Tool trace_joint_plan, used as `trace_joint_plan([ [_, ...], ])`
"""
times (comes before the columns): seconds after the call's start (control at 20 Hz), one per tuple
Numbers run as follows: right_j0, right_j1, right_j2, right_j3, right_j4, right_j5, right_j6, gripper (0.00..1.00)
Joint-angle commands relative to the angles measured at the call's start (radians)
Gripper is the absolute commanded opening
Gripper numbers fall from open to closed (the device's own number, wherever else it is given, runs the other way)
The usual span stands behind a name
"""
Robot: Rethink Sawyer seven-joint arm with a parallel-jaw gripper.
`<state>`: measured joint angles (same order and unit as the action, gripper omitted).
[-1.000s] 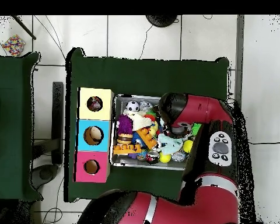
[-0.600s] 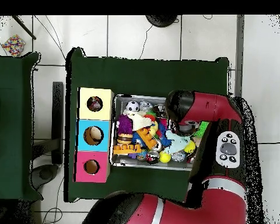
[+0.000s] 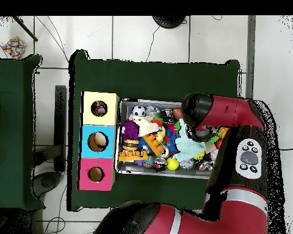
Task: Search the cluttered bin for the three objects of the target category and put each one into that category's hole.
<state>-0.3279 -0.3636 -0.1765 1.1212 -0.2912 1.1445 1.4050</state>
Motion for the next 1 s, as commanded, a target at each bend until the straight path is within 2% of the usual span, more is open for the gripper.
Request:
trace_joint_plan([
  [0.05,-0.027,0.019,0.103,-0.005,-0.022,-0.016,-0.062,1.0],
  [0.1,-0.032,0.019,0.111,0.006,-0.004,-0.007,-0.049,1.0],
  [0.2,-0.041,0.029,0.125,0.025,0.058,0.008,0.032,1.0],
  [0.35,-0.035,0.048,0.106,0.042,0.156,0.003,0.247,1.0],
  [0.4,-0.029,0.051,0.094,0.04,0.168,0.031,0.254,1.0],
  [0.75,-0.024,0.057,0.068,0.041,0.238,0.047,0.259,1.0],
  [1.0,-0.053,0.05,0.1,0.097,0.335,-0.006,0.256,1.0],
])
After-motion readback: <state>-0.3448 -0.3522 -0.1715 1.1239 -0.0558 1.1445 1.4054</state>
